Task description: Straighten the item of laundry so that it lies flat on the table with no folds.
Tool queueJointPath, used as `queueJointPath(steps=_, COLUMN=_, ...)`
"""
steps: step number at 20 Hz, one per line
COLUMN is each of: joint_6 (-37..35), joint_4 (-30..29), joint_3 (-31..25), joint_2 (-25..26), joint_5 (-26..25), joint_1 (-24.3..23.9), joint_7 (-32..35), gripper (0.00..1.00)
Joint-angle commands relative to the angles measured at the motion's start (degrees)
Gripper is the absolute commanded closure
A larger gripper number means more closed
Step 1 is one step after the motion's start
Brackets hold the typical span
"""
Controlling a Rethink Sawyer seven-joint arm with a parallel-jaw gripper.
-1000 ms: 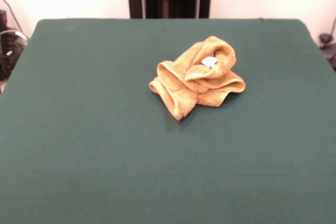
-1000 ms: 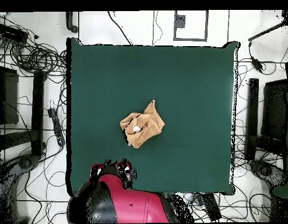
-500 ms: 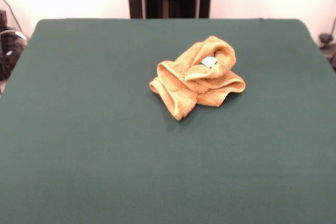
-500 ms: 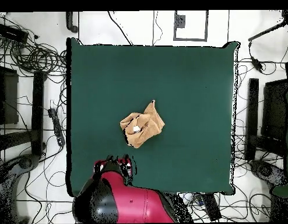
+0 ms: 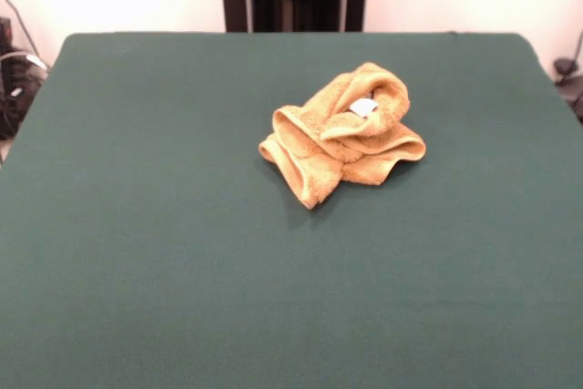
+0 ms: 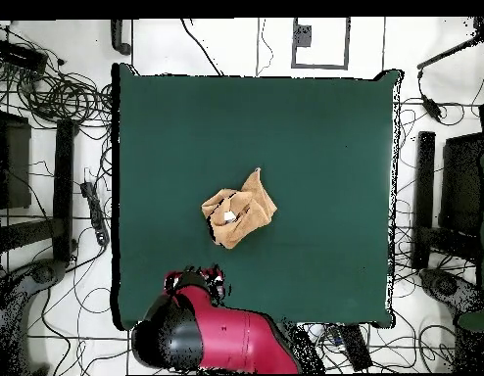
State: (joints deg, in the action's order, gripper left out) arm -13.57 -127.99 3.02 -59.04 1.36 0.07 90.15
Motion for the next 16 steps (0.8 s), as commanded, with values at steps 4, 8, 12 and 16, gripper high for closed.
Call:
queueJointPath(steps=4, joint_6=4.10, joint_4=-4.64, joint_3=-4.30, joint_2=6.55, joint_5=2.41, joint_1=-0.65, joint_7=13.22, gripper=0.00)
queueJointPath(steps=8, joint_6=3.82, joint_4=-4.97, joint_3=-4.50, joint_2=6.43, joint_5=2.56, joint_1=-0.81, joint_7=13.18, gripper=0.00)
queueJointPath(steps=12, joint_6=4.78, joint_4=-4.57, joint_3=-4.71, joint_2=7.94, joint_5=2.37, joint_1=-1.01, joint_7=13.20, gripper=0.00)
queueJointPath(steps=16, joint_6=3.52, joint_4=-2.98, joint_3=-4.98, joint_2=9.62, joint_5=2.55, joint_1=-1.46, joint_7=12.47, gripper=0.00)
